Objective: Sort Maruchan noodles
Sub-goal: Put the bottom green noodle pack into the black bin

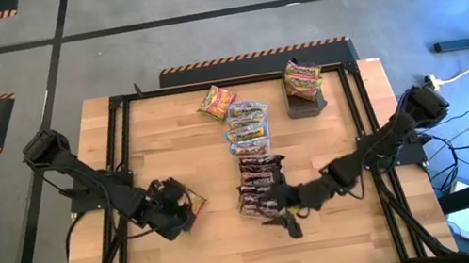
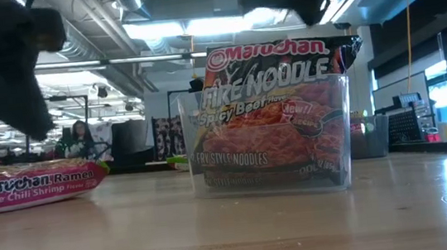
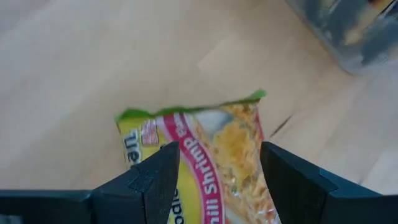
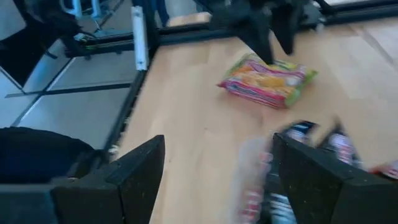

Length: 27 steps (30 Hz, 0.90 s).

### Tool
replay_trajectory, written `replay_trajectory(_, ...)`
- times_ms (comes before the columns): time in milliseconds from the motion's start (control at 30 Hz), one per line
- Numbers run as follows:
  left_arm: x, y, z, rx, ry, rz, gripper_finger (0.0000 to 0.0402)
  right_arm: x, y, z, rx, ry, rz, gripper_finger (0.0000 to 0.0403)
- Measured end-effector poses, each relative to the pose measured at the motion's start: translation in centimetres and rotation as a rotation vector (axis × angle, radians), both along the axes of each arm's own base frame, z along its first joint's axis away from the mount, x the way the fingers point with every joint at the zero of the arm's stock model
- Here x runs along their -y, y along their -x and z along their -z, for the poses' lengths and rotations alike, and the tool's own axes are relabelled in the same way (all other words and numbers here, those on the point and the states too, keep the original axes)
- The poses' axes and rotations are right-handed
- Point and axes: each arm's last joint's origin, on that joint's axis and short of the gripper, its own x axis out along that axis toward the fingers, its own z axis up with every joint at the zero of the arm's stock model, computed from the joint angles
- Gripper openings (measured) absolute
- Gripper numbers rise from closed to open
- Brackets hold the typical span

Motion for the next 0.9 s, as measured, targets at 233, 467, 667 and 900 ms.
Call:
replay_trajectory(233, 0.9, -0.3, 2.6, -0.017, 0.086, 0.135, 0.0219, -3.9, 0.7, -0.9, 0.016, -0.013, -0.010, 0.0280)
replay_trajectory(467, 4.5, -1.9, 3.9, 0.048, 0.103, 0.309, 0.0219, -7.3, 1.0, 0.2, -0.059, -0.077, -0.042, 0.0280)
replay_trajectory(667, 8.3, -2.8, 3.5, 0.065, 0.076, 0.485, 0.0219, -9.2, 1.5, 0.6, -0.080, -0.141, -0.059, 0.0280)
replay_trajectory(900, 11.1, -4.5, 0.3, 0.147, 0.013, 0.626, 0.0219, -9.6, 1.6, 0.3, -0.056, -0.171, -0.065, 0.0280)
